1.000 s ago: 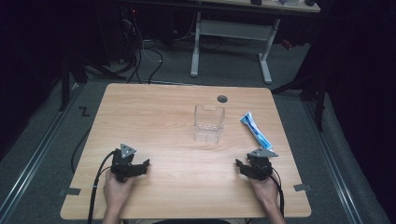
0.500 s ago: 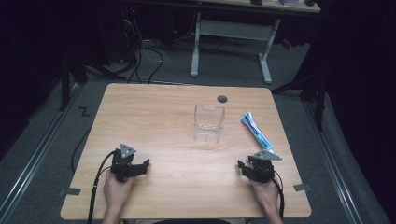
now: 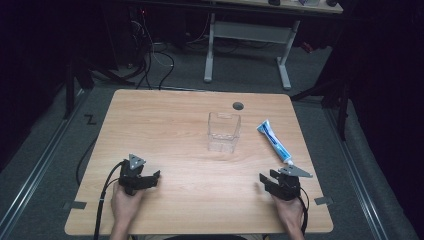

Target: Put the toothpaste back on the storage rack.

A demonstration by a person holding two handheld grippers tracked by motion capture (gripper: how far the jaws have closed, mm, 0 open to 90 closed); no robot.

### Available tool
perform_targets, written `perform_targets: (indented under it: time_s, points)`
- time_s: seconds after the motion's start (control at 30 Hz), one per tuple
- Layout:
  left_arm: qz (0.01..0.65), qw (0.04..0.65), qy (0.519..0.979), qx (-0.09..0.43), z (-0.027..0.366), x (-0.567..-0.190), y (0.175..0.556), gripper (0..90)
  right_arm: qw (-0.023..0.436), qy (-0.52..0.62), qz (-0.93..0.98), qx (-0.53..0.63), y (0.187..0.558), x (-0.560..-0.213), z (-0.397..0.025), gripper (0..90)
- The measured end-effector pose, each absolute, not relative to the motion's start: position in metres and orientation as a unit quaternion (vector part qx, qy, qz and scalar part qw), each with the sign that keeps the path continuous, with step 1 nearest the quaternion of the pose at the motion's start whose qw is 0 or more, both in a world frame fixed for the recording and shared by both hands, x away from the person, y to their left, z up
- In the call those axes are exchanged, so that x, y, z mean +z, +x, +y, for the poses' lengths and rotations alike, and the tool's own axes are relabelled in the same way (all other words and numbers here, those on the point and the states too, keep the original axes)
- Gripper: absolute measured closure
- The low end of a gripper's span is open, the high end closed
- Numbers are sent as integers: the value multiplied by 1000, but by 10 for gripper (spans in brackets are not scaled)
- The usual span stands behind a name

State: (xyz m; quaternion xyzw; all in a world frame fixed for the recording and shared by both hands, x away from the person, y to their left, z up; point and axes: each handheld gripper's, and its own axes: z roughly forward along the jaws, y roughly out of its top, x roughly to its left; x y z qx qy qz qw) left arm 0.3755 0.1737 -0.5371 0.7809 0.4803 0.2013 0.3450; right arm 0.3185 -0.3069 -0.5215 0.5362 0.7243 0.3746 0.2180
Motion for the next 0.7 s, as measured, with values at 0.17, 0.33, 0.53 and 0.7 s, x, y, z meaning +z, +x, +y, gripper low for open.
perform_targets:
  time_s: [0.17,0.33,0.53,0.7]
  points:
    - [481,346,780,202,174,-537,376,187,211,540,721,379,316,-520,-314,497]
    - [480,345,781,201,174,-537,376,187,221,545,713,382,313,-514,-322,482]
    - [481,346,780,201,174,-537,376,187,230,551,707,379,313,-507,-330,466]
    - [481,346,780,202,174,-537,376,187,236,553,702,381,316,-502,-335,465]
